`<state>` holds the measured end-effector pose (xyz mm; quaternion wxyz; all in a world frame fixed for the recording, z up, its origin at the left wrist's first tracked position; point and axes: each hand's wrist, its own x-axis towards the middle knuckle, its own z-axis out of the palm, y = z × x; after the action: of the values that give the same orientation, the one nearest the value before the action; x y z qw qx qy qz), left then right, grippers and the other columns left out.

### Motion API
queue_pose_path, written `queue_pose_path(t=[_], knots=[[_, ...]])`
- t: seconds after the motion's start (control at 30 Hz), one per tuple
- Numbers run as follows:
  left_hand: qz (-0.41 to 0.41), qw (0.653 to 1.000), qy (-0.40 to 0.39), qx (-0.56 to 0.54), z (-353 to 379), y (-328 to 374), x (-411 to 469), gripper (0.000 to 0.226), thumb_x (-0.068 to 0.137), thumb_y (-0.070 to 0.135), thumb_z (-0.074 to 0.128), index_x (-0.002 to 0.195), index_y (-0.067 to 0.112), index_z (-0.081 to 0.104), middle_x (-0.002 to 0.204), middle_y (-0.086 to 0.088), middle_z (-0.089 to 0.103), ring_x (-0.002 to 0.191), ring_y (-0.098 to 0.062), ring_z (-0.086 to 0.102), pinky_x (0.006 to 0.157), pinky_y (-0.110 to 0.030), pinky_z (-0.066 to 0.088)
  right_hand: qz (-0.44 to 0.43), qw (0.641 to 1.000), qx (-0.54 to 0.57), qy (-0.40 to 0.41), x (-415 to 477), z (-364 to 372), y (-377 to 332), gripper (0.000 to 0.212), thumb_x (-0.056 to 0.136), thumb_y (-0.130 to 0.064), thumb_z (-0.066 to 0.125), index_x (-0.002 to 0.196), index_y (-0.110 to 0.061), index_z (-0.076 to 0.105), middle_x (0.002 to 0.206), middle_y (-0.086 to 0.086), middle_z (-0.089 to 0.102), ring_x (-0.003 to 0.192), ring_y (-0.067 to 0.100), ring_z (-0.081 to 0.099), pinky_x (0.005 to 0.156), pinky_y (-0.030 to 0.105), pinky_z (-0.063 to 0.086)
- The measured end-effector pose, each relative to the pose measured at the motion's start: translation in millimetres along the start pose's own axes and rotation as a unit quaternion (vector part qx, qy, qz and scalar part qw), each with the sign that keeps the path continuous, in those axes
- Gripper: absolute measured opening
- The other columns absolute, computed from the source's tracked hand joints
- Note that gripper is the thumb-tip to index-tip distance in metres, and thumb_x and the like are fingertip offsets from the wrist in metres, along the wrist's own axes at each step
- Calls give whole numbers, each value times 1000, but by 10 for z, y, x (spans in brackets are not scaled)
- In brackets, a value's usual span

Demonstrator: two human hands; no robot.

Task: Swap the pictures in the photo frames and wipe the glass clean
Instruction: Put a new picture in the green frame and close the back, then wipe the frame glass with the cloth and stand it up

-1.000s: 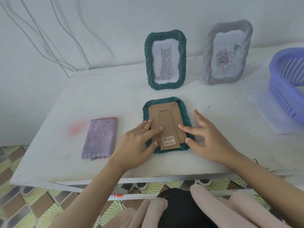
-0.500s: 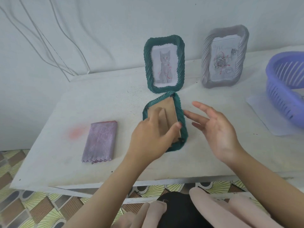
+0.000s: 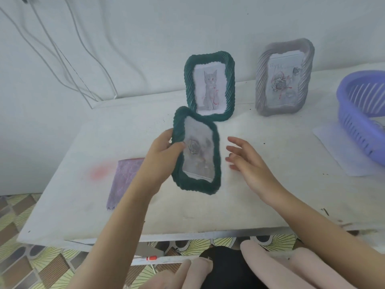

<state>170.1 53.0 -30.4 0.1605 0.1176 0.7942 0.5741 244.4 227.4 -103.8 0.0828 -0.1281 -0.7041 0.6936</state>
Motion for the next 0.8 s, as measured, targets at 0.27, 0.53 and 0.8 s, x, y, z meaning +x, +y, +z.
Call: queue_pose_path(t=[0.27, 0.53, 0.8], knots=[[-9, 998, 1, -59, 214, -569, 18, 30, 95, 5, 42, 118, 20, 56, 105, 6, 70, 96, -11, 66, 80, -28, 55, -63, 978, -177, 86, 21, -94, 173, 43, 89, -8, 54, 127, -27, 48, 116, -1, 60, 76, 0, 58, 74, 7, 42], [101, 930, 70, 346, 291, -779, -50, 44, 95, 19, 46, 135, 0, 41, 132, -18, 51, 130, -27, 39, 102, -24, 27, -128, 909, -389, 82, 42, -146, 299, 44, 88, -20, 51, 131, -12, 49, 113, 10, 64, 109, 27, 57, 97, 46, 43], [107, 901, 60, 416, 249, -948, -4, 57, 90, 35, 29, 137, 6, 41, 147, -24, 29, 141, -35, 18, 114, -41, 15, -123, 846, -517, 53, 38, -112, 356, 57, 90, -36, 23, 136, -10, 44, 141, 14, 45, 132, 31, 39, 109, 40, 29]])
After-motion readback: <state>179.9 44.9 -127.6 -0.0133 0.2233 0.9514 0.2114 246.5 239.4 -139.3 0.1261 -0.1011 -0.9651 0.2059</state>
